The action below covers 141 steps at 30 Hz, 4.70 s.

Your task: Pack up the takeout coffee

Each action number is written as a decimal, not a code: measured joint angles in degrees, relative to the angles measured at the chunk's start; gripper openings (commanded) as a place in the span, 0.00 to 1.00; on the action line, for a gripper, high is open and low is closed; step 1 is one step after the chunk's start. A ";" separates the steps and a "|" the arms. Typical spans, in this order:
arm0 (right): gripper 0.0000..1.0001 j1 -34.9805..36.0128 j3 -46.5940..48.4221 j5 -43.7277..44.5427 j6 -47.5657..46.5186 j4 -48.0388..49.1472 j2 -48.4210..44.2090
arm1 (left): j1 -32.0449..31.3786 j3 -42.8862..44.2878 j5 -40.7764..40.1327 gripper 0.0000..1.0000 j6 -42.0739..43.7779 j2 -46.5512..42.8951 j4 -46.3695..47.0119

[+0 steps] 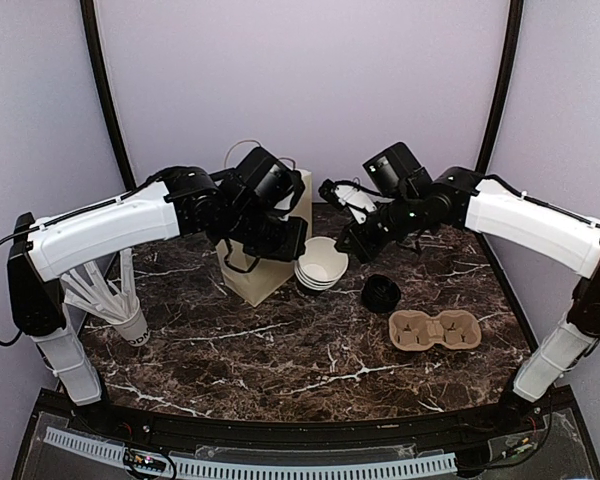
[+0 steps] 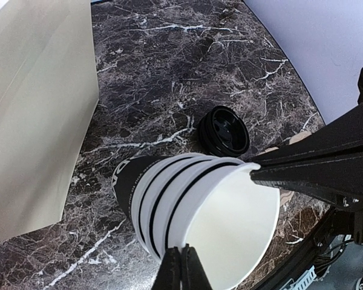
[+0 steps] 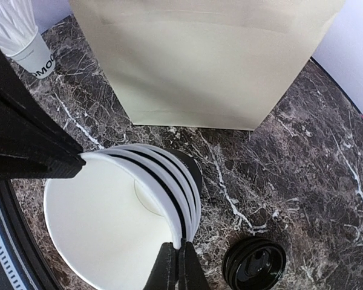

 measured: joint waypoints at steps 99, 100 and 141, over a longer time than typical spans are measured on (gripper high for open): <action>0.00 -24.20 -21.79 -37.81 -24.33 -0.96 -23.21 | -22.53 -35.47 9.11 0.99 30.86 -20.59 5.95; 0.00 -24.41 -22.38 -37.59 -24.39 -1.07 -23.17 | -22.80 -35.82 8.61 0.99 32.11 -19.78 5.18; 0.13 -10.84 -26.93 -24.70 -29.22 -10.64 -13.16 | -16.94 -40.02 -3.65 0.99 46.45 -1.73 20.44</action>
